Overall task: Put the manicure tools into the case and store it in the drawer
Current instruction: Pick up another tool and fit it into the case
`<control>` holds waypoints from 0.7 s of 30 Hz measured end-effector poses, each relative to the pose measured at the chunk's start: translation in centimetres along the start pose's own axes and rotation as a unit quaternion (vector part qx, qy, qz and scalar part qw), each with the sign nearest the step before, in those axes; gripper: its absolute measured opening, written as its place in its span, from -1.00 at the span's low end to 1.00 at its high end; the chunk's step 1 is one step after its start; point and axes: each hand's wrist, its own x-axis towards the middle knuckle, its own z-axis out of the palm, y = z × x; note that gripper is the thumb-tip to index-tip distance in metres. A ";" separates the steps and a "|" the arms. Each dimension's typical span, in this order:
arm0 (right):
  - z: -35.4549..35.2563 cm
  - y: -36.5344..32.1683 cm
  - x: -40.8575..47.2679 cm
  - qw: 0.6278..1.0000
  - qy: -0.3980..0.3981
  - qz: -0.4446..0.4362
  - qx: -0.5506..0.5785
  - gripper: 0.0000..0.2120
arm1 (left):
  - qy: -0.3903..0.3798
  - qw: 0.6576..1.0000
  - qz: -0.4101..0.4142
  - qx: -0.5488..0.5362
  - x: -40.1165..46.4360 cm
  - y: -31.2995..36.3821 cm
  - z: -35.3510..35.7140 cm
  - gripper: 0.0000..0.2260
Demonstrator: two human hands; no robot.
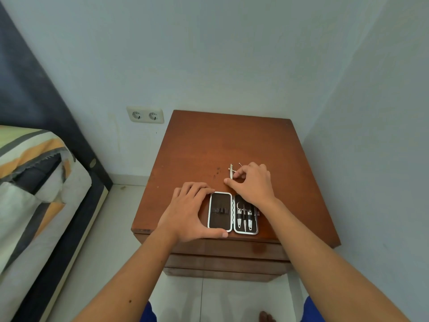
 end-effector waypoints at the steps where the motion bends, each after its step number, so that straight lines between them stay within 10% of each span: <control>1: -0.1 -0.2 0.1 1.000 0.000 0.005 0.006 -0.76 | 0.001 1.000 0.001 0.000 0.0 0.0 0.0 0.08; 9: -1.7 1.1 0.9 0.980 -0.005 0.043 0.193 -0.93 | 0.009 1.000 0.002 -0.009 0.0 -0.1 0.1 0.07; 21: -3.4 2.6 -0.1 0.840 -0.042 0.090 0.533 -0.90 | 0.011 1.000 0.004 -0.012 -0.1 0.0 0.0 0.06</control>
